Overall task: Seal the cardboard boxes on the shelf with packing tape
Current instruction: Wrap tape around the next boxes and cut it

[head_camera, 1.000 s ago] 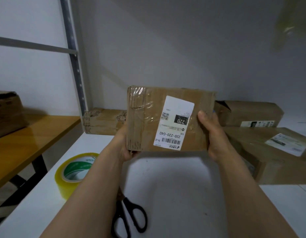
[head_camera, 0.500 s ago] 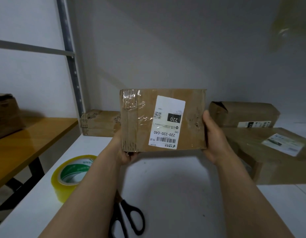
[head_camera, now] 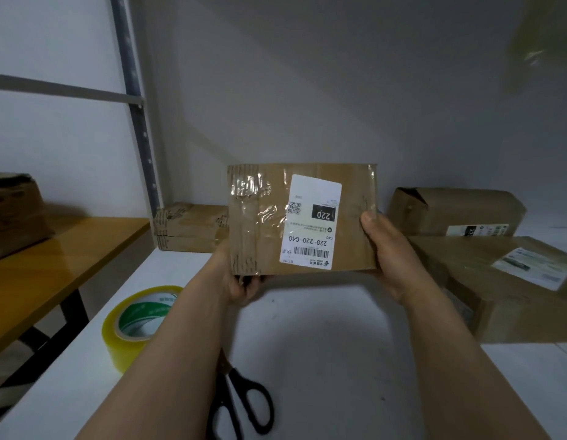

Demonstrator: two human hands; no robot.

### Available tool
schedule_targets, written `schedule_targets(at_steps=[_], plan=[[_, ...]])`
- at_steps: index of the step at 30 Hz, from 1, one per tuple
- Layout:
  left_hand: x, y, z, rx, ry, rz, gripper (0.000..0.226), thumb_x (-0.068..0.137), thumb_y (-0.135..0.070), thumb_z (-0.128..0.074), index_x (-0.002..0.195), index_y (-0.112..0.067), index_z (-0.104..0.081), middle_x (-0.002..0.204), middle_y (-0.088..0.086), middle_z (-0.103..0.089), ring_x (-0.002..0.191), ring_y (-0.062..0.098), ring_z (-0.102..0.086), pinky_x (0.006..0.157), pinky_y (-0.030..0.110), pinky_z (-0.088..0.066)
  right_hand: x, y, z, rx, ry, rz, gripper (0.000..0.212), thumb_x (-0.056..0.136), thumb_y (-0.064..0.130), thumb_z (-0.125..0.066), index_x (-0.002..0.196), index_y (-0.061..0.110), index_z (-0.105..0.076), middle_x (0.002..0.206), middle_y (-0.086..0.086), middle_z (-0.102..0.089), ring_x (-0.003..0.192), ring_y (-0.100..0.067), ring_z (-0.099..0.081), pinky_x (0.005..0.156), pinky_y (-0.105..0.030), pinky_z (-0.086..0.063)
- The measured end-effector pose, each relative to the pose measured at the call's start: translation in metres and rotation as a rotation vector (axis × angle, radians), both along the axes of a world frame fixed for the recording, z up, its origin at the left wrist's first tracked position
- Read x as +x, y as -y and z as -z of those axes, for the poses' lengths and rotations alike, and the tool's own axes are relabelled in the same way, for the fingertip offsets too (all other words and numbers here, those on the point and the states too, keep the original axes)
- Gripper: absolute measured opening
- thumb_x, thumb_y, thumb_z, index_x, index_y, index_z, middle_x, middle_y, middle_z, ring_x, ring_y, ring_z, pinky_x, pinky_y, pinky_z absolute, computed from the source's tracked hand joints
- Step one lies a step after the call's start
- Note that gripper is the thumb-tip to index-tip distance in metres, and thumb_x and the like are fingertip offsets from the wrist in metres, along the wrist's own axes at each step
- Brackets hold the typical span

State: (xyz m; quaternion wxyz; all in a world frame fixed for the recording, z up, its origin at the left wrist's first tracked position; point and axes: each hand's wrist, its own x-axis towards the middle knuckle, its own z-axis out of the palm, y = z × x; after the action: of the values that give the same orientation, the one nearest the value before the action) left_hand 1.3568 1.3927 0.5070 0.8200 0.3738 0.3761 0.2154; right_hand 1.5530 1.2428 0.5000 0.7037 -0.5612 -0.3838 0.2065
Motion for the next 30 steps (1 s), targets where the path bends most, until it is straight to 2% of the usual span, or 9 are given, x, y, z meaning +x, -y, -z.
schedule_targets(at_steps=[4,6,9,11,14,17,23,28,30], plan=[[0.002,0.0,-0.002,0.043,0.002,-0.016,0.044,0.095,-0.052,-0.047,0.079,-0.017,-0.069,0.064,0.0,-0.069,0.048,0.023,-0.068,0.031,0.011,-0.034,-0.003,-0.005,0.007,-0.053,-0.053,0.057,0.037,0.102,0.057,-0.042,0.125,0.034,-0.062,0.113,0.001,-0.076,0.098,-0.022,-0.075,0.079,-0.054,-0.061],[0.005,0.001,-0.001,0.068,0.021,-0.03,0.05,0.097,-0.058,-0.043,0.085,-0.018,-0.07,0.066,0.001,-0.071,0.049,0.022,-0.068,0.031,0.011,-0.034,-0.001,-0.006,0.011,-0.084,-0.11,0.062,0.04,0.102,0.06,-0.04,0.127,0.037,-0.061,0.114,0.002,-0.076,0.1,-0.023,-0.074,0.079,-0.055,-0.061],[0.007,0.001,-0.002,0.123,0.037,-0.045,0.05,0.102,-0.055,-0.041,0.114,-0.016,-0.07,0.071,0.006,-0.073,0.05,0.023,-0.069,0.03,0.015,-0.038,0.002,-0.006,0.012,-0.097,-0.193,0.066,0.044,0.1,0.063,-0.04,0.13,0.037,-0.06,0.114,0.002,-0.075,0.102,-0.024,-0.074,0.08,-0.055,-0.06],[0.008,0.002,-0.007,0.173,0.05,-0.046,0.051,0.103,-0.053,-0.045,0.126,-0.013,-0.066,0.087,0.011,-0.075,0.056,0.023,-0.071,0.032,0.019,-0.044,0.003,-0.004,0.01,-0.078,-0.272,0.067,0.045,0.1,0.061,-0.042,0.131,0.033,-0.059,0.113,0.0,-0.076,0.103,-0.027,-0.073,0.083,-0.059,-0.058],[0.006,0.007,-0.02,0.202,0.142,-0.016,0.055,0.096,-0.054,-0.058,0.128,-0.009,-0.062,0.111,0.016,-0.072,0.079,0.027,-0.073,0.041,0.029,-0.054,0.005,0.001,0.011,-0.034,-0.401,0.05,0.047,0.1,0.06,-0.043,0.128,0.028,-0.063,0.112,-0.004,-0.077,0.106,-0.032,-0.071,0.09,-0.064,-0.054],[-0.002,0.009,-0.032,0.296,0.166,0.059,0.048,0.095,-0.047,-0.062,0.124,-0.008,-0.06,0.104,0.016,-0.072,0.08,0.031,-0.073,0.042,0.029,-0.055,0.006,0.004,0.014,0.048,-0.523,-0.017,0.05,0.099,0.059,-0.043,0.128,0.025,-0.065,0.119,-0.01,-0.074,0.11,-0.038,-0.069,0.09,-0.067,-0.052],[-0.015,0.009,-0.037,0.491,0.21,0.202,0.045,0.084,-0.037,-0.069,0.116,-0.005,-0.064,0.099,0.018,-0.072,0.073,0.027,-0.075,0.053,0.031,-0.061,0.007,0.003,0.013,0.136,-0.601,-0.08,0.046,0.102,0.055,-0.041,0.126,0.024,-0.065,0.117,-0.01,-0.075,0.098,-0.033,-0.074,0.071,-0.057,-0.059],[-0.017,0.003,-0.03,0.52,0.294,0.34,0.039,0.078,-0.012,-0.079,0.114,-0.003,-0.066,0.106,0.019,-0.071,0.09,0.031,-0.074,0.072,0.039,-0.064,0.009,0.002,0.018,0.126,-0.63,-0.059,0.044,0.101,0.054,-0.044,0.125,0.025,-0.065,0.117,-0.01,-0.074,0.103,-0.035,-0.072,0.074,-0.06,-0.058],[-0.019,0.0,-0.027,0.553,0.309,0.382,0.044,0.073,-0.016,-0.08,0.114,-0.007,-0.065,0.11,0.017,-0.071,0.099,0.033,-0.072,0.082,0.042,-0.062,0.009,0.002,0.018,0.109,-0.621,-0.049,0.044,0.101,0.054,-0.043,0.125,0.025,-0.065,0.117,-0.01,-0.075,0.102,-0.035,-0.073,0.074,-0.059,-0.058]])
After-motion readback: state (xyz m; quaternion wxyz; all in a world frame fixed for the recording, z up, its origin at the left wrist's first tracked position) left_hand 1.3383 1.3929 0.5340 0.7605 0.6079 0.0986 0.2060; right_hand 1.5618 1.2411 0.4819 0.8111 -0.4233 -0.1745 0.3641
